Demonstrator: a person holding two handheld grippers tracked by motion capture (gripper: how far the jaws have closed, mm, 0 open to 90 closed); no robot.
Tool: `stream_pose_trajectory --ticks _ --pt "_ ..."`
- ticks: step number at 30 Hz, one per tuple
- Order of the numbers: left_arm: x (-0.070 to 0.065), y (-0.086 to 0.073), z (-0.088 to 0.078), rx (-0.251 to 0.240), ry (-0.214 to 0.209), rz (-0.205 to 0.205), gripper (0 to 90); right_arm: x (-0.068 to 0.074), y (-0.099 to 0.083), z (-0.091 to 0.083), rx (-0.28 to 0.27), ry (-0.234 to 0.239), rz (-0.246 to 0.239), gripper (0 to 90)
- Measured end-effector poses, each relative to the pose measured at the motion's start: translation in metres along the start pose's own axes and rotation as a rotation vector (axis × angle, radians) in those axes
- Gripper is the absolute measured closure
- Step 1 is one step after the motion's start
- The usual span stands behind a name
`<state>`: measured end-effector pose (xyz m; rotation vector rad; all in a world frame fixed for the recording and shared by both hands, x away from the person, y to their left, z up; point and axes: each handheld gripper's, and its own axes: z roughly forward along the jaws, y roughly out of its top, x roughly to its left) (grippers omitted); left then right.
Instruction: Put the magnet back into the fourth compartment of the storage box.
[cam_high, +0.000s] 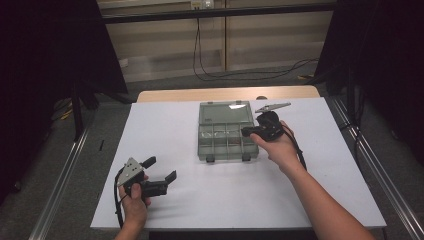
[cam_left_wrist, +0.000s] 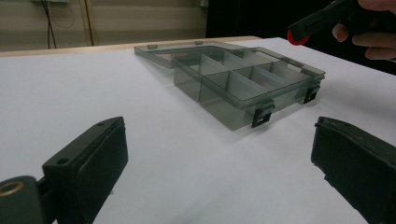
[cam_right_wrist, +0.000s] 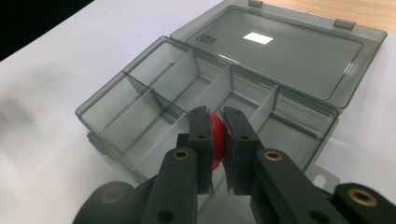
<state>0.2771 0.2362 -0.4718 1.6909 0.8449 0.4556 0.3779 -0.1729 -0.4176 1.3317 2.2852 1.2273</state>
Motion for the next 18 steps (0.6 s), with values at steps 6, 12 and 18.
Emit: stream_pose_trajectory --ticks 6,12,18 --pt "0.000 0.000 0.000 0.001 -0.003 0.000 4.0 -0.007 -0.001 0.005 0.005 -0.021 0.013 83.3" --pt "0.000 0.000 0.000 0.000 0.001 0.000 4.0 -0.015 -0.001 0.014 0.010 -0.036 0.032 83.3" --pt "0.000 0.000 0.000 0.000 0.000 0.002 4.0 -0.020 -0.003 0.022 0.014 -0.050 0.059 83.2"
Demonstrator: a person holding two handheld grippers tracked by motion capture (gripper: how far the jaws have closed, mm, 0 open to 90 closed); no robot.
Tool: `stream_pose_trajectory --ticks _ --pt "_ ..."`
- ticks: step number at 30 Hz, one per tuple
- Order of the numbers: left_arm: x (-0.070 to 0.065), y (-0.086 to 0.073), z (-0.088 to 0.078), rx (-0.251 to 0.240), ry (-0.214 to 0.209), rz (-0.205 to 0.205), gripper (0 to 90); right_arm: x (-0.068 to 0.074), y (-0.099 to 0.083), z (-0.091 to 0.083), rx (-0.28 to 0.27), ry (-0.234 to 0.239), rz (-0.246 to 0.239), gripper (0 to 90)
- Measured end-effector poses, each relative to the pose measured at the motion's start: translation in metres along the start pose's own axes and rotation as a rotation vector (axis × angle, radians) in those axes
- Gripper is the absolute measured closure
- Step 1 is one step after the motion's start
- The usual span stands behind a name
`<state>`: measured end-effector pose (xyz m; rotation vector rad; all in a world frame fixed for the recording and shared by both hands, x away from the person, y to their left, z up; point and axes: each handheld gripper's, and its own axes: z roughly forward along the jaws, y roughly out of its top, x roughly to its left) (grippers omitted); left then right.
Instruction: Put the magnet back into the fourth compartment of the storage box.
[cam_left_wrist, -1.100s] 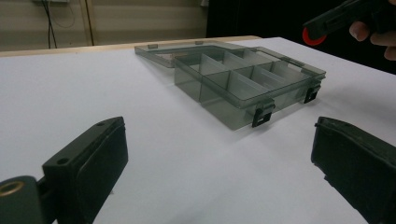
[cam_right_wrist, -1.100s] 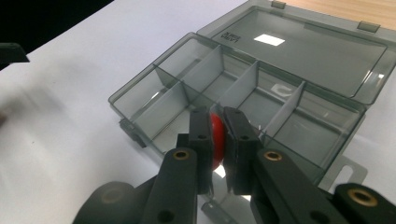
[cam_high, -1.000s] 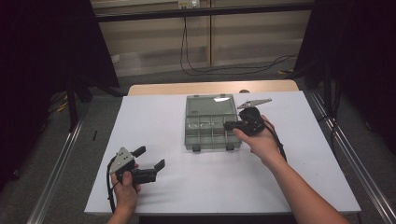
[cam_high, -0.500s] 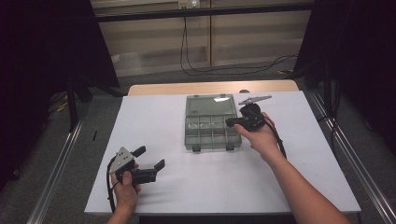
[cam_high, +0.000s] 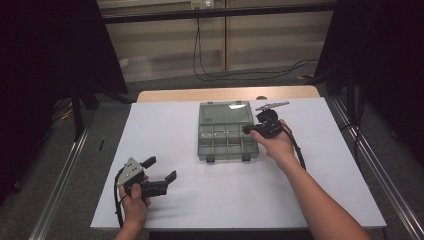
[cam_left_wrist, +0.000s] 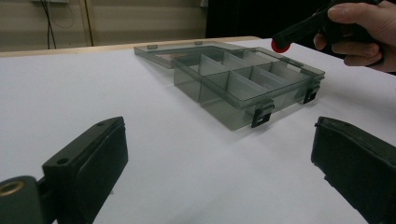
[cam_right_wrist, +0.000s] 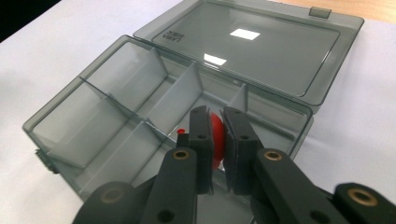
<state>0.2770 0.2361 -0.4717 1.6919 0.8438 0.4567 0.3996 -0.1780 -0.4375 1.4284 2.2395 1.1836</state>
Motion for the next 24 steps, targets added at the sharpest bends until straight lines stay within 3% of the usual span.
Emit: stream_pose_trajectory --ticks 14,19,24 --pt "0.000 0.000 0.000 -0.001 -0.001 0.000 4.0 -0.008 -0.004 0.018 0.036 -0.011 0.029 83.0" --pt "0.000 0.000 0.000 -0.001 -0.001 0.006 4.0 -0.009 -0.006 0.020 0.053 0.014 0.033 81.9" --pt "-0.002 0.000 0.001 0.006 0.000 0.015 3.9 -0.009 -0.004 0.013 0.045 0.021 0.014 66.1"
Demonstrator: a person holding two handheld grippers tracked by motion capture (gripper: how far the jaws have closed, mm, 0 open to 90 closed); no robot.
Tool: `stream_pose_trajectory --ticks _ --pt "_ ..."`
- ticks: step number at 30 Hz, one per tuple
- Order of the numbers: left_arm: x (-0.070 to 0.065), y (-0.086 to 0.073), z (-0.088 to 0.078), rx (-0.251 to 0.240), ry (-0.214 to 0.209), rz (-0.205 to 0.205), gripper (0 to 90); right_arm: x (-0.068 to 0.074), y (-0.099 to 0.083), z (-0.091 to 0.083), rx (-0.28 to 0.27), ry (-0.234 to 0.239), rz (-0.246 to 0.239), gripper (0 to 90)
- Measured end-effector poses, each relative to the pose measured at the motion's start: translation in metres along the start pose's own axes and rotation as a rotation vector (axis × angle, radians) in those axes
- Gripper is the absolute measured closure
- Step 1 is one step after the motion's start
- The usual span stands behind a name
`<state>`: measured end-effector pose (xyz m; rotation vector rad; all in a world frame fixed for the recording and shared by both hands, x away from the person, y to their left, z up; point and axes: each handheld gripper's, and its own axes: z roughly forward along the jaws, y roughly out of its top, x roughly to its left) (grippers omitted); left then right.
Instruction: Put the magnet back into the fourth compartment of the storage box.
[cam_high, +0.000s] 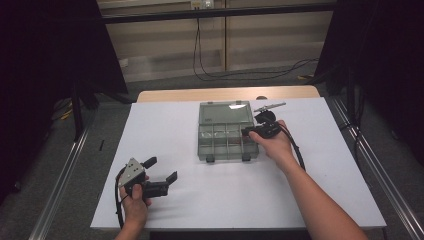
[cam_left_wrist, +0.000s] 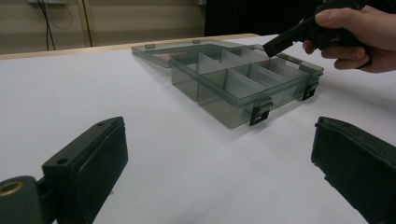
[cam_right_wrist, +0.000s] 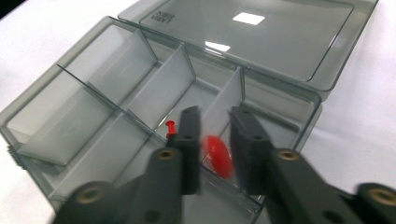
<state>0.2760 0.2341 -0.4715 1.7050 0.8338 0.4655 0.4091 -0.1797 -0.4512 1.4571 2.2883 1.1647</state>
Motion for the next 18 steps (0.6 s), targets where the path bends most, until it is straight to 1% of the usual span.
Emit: stream_pose_trajectory --ticks 2,4,5,6,8,9,10,11,12,14,18 --pt "0.001 0.000 0.000 0.002 0.006 -0.004 3.9 -0.001 0.000 -0.004 -0.014 -0.007 -0.001 57.1" --pt "0.001 0.000 0.000 0.003 0.010 -0.004 3.9 -0.002 0.000 -0.007 -0.031 -0.003 -0.006 47.4" --pt "0.001 0.000 0.000 0.005 0.010 0.001 3.9 -0.002 -0.001 -0.009 -0.036 -0.006 -0.014 43.7" --pt "-0.001 0.000 0.000 0.002 0.021 0.006 4.0 -0.002 -0.001 -0.011 -0.034 -0.009 -0.022 41.6" --pt "-0.004 0.001 0.002 0.011 0.015 0.031 3.9 -0.001 -0.002 -0.014 -0.028 -0.015 -0.038 34.7" --pt "-0.005 0.001 0.002 0.022 0.015 0.046 3.9 0.000 -0.003 -0.015 -0.026 -0.026 -0.042 31.0" --pt "-0.006 0.001 0.003 0.017 0.014 0.041 3.9 0.000 -0.003 -0.016 -0.027 -0.028 -0.051 27.6" --pt "-0.006 0.002 0.003 0.023 0.011 0.052 3.8 0.000 -0.004 -0.017 -0.038 -0.021 -0.055 24.1" --pt "-0.006 0.002 0.003 0.024 0.008 0.052 3.8 0.000 -0.004 -0.017 -0.040 -0.014 -0.058 20.1" --pt "-0.006 0.002 0.004 0.024 0.014 0.042 3.8 0.000 -0.005 -0.018 -0.043 -0.016 -0.046 14.5" --pt "-0.004 0.004 0.004 0.030 0.016 0.037 3.8 0.000 -0.007 -0.020 -0.055 0.013 -0.046 6.1"
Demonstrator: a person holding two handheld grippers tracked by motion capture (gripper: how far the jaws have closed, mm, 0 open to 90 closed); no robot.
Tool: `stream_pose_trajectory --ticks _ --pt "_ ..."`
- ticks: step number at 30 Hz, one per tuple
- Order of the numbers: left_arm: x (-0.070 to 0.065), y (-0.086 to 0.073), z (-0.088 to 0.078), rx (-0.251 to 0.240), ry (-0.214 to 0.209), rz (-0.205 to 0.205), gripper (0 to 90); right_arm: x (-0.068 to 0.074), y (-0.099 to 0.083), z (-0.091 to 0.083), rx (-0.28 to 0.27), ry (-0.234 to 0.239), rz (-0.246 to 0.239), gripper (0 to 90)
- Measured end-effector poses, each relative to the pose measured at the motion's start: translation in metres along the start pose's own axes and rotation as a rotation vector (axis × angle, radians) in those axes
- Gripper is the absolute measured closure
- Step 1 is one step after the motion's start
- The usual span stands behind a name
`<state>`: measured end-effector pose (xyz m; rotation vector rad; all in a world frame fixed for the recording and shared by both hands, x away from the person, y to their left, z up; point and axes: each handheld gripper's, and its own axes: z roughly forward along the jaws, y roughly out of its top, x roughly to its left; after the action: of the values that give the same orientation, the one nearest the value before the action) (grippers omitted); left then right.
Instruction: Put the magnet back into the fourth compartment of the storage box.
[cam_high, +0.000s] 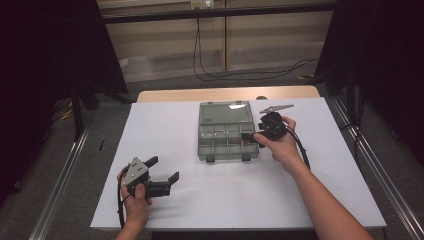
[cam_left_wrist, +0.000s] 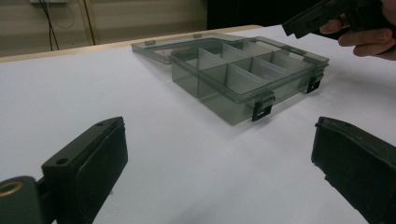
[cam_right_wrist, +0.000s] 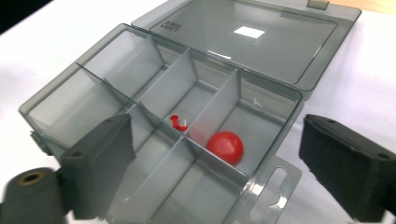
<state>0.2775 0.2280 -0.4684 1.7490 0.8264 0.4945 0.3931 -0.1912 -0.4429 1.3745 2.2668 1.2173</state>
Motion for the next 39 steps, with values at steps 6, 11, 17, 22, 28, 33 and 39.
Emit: stream_pose_trajectory --ticks 6,11,17,22,28,33,39 --pt "-0.002 0.004 0.001 0.020 0.013 0.021 3.6 0.000 0.000 -0.008 -0.026 0.024 -0.010 0.2" --pt "0.000 0.008 0.002 0.025 0.018 0.030 3.5 -0.002 0.002 -0.012 -0.038 0.005 0.002 0.0" --pt "0.003 0.017 0.002 0.010 0.020 0.028 3.4 -0.003 0.003 -0.012 -0.037 0.004 0.001 0.0" --pt "0.004 0.023 0.009 0.002 0.009 0.024 3.5 -0.005 0.003 -0.013 -0.050 -0.003 -0.001 0.0" --pt "0.002 0.030 0.018 -0.010 -0.012 0.011 3.6 -0.008 0.003 -0.017 -0.060 -0.002 0.013 0.0" --pt "0.002 0.036 0.025 -0.015 -0.026 0.001 3.6 -0.009 0.002 -0.019 -0.058 -0.005 0.010 0.1" --pt "0.005 0.039 0.037 -0.020 -0.029 -0.033 3.4 -0.008 0.002 -0.017 -0.052 0.001 0.004 0.3"
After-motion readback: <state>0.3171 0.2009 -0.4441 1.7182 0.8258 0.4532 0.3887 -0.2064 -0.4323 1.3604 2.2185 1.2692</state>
